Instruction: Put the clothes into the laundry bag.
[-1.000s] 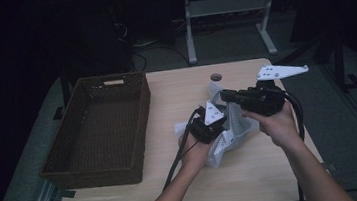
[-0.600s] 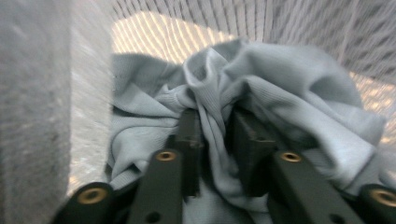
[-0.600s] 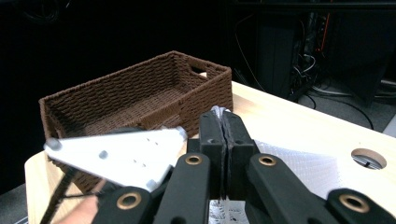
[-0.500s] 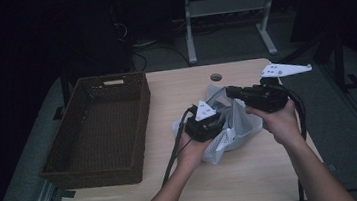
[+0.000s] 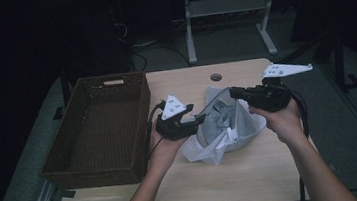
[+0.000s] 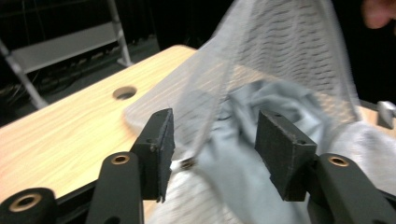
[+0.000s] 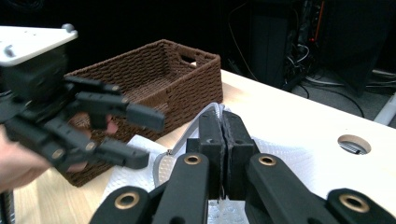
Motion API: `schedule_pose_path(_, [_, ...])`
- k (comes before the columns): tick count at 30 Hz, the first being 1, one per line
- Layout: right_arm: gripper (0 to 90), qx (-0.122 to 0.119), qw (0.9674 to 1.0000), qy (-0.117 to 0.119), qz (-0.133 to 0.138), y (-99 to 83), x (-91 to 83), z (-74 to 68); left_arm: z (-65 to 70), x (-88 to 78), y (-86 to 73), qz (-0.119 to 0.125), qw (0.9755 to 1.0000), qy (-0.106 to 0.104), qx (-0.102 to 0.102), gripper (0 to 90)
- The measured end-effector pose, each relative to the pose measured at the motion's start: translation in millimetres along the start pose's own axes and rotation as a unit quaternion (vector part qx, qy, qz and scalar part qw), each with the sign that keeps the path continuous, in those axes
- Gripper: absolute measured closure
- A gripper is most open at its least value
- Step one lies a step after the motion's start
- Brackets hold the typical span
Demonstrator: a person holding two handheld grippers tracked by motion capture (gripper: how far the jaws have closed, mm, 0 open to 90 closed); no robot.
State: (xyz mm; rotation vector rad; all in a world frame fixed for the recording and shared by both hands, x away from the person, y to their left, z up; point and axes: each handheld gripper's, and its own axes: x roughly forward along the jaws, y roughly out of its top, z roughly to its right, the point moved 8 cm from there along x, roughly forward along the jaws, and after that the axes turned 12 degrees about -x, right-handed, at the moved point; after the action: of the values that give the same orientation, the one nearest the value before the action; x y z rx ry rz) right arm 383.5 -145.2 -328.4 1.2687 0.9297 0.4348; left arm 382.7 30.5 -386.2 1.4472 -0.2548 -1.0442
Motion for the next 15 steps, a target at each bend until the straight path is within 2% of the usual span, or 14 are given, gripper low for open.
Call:
schedule_pose_path(3, [87.4, -0.004, 0.9999, 0.009, -0.006, -1.5, 1.4, -3.3, -4.2, 10.4, -7.7, -0.029, 0.9995, -0.003, 0.010, 45.1])
schedule_pose_path(4, [87.4, -0.004, 0.9999, 0.014, -0.009, -2.2, 2.2, -5.1, -4.6, 15.2, -10.4, -0.035, 0.9992, -0.004, 0.019, 48.1])
schedule_pose_path(7, [87.1, -0.012, 0.9996, 0.021, -0.017, -5.2, 3.8, -9.3, -3.9, 21.5, -14.8, -0.049, 0.9981, -0.004, 0.037, 67.3])
schedule_pose_path(9, [86.9, -0.013, 0.9993, 0.026, -0.024, -9.0, 4.1, -12.3, -2.5, 19.6, -16.1, -0.052, 0.9978, -0.014, 0.038, 84.3])
schedule_pose_path(10, [86.8, -0.014, 0.9990, 0.031, -0.029, -11.5, 4.2, -14.2, -2.2, 18.0, -16.0, -0.049, 0.9980, -0.015, 0.036, 88.4])
schedule_pose_path(15, [86.0, -0.020, 0.9971, 0.044, -0.058, -30.6, 5.4, -23.6, -4.0, 1.8, -19.6, -0.041, 0.9988, -0.019, 0.019, 89.0])
